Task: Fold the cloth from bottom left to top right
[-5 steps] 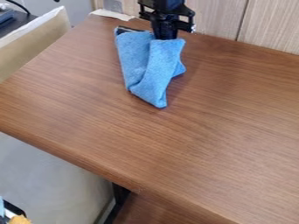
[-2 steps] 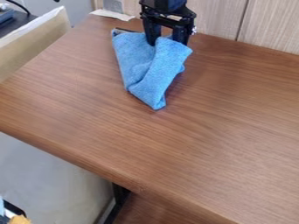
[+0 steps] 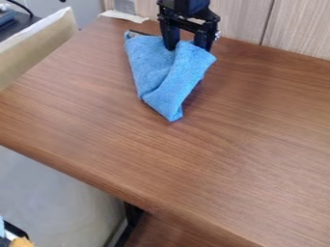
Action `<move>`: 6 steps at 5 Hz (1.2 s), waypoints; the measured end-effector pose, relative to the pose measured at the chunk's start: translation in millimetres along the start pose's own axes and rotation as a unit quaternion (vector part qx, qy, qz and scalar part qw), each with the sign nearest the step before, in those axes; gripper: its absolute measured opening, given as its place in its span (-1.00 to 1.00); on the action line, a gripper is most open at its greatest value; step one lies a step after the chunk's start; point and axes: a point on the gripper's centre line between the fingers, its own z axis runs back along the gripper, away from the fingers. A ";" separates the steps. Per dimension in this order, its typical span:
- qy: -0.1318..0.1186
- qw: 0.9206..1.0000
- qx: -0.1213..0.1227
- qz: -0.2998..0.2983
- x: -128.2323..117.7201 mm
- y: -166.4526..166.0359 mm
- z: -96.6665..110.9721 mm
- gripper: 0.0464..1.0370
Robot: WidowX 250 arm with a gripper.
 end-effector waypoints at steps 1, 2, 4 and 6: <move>-0.023 1.000 0.008 0.002 -1.4 -0.7 19.9 0.93; -0.021 1.000 0.006 -0.002 -2.3 -2.2 32.6 0.93; -0.071 0.997 0.009 0.011 -13.0 -0.4 93.0 0.93; -0.079 0.997 0.005 0.023 -28.9 2.6 109.3 0.93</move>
